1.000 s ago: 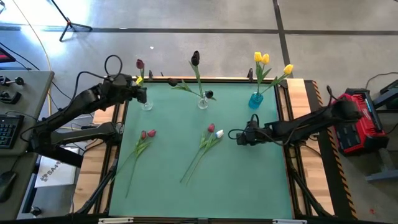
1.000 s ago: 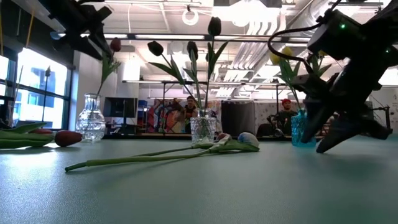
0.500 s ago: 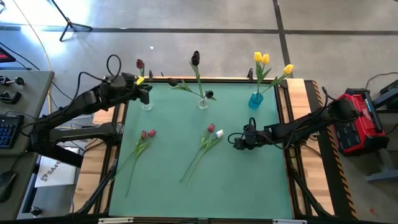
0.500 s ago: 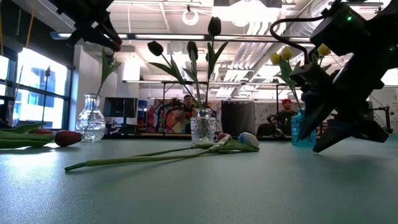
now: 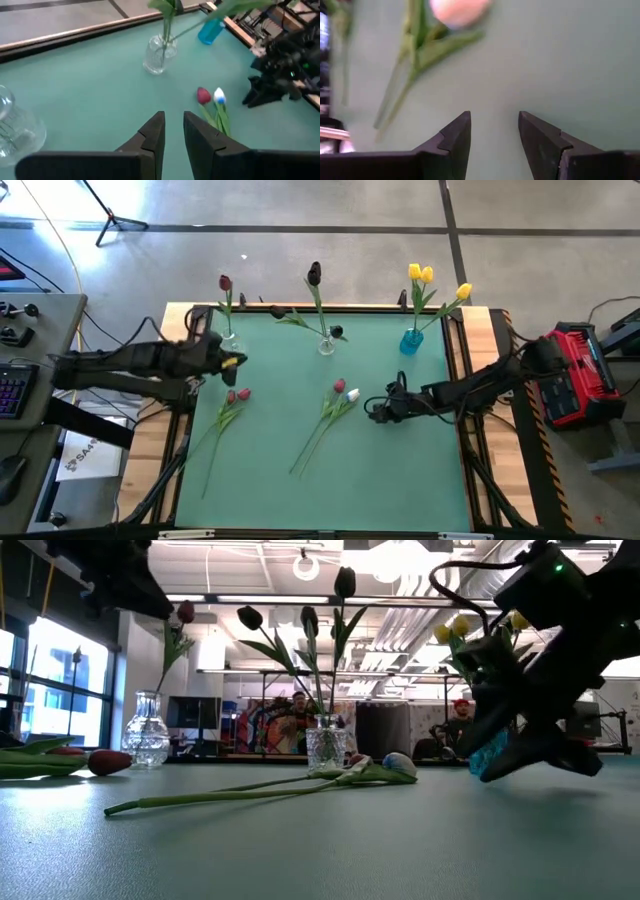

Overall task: Sort flowers into vase by color
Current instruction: Put the red tulip into the left transparent vase

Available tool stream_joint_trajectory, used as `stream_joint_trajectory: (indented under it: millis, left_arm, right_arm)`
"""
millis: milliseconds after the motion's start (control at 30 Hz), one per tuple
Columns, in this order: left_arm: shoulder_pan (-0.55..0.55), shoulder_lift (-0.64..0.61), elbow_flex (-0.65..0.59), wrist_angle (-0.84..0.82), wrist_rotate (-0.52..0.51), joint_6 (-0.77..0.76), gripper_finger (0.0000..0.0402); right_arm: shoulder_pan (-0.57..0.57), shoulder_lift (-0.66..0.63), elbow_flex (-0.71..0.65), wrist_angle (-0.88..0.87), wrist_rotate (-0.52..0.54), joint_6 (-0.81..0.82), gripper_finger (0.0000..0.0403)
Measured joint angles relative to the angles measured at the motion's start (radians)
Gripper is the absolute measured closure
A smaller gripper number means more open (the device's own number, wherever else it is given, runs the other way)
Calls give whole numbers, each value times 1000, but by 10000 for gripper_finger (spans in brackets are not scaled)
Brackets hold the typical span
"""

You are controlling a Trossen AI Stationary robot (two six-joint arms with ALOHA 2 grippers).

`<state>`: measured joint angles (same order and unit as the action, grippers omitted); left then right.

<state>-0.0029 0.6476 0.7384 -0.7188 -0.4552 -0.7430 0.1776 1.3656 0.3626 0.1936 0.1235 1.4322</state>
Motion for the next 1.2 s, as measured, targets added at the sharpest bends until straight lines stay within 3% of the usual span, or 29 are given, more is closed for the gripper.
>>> stream_joint_trajectory:
  millis: [233, 533, 1200]
  left_arm:
    - [-175, -4, -7, -125, -80, -139, 346]
    - [-294, 6, -7, -258, -153, -287, 347]
    - [-312, 10, -7, -271, -291, -296, 347]
  right_arm:
    - [-48, 38, 1, 28, -42, -8, 247]
    - [-79, 62, 2, 71, -79, -26, 247]
    - [-119, 62, 2, 81, -111, -46, 247]
